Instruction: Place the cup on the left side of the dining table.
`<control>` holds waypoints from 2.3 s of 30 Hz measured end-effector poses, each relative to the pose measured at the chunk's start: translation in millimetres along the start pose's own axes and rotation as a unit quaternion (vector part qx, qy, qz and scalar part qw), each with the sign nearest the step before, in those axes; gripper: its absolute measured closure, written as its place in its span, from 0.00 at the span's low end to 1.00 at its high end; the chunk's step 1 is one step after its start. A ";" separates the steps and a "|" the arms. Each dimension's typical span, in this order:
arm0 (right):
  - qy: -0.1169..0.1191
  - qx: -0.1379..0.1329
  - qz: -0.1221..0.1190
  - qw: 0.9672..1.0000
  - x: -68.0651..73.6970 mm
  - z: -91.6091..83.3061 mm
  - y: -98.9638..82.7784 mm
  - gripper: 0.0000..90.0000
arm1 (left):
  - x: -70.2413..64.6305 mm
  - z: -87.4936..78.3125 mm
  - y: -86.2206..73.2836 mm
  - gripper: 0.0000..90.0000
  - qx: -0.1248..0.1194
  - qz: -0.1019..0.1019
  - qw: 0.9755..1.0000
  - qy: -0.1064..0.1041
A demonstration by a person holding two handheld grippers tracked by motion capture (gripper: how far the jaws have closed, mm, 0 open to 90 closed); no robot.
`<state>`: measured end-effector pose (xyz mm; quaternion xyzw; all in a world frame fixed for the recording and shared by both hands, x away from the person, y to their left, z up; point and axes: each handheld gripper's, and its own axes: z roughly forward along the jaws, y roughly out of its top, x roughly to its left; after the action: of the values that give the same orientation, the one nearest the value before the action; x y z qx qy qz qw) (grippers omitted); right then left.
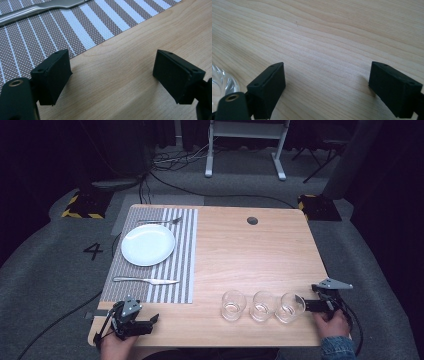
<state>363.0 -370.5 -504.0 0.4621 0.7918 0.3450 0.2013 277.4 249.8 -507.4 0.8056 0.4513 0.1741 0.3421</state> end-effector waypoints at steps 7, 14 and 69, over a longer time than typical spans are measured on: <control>0.000 0.000 0.000 1.000 0.0 0.0 0.0 0.16 | 0.9 -2.7 2.6 0.17 -0.017 -0.014 1.000 -0.018; 0.000 0.000 0.000 1.000 0.0 0.0 0.0 0.16 | -8.4 -15.8 19.4 0.17 -0.029 -0.015 0.999 -0.017; 0.000 0.000 0.000 1.000 0.0 0.0 -0.1 0.16 | -69.2 -34.7 133.9 0.17 -0.109 0.064 0.986 -0.113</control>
<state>362.9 -370.6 -504.0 0.4622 0.7916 0.3450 0.2017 301.6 156.9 -386.1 0.8052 0.3360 0.1514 0.4645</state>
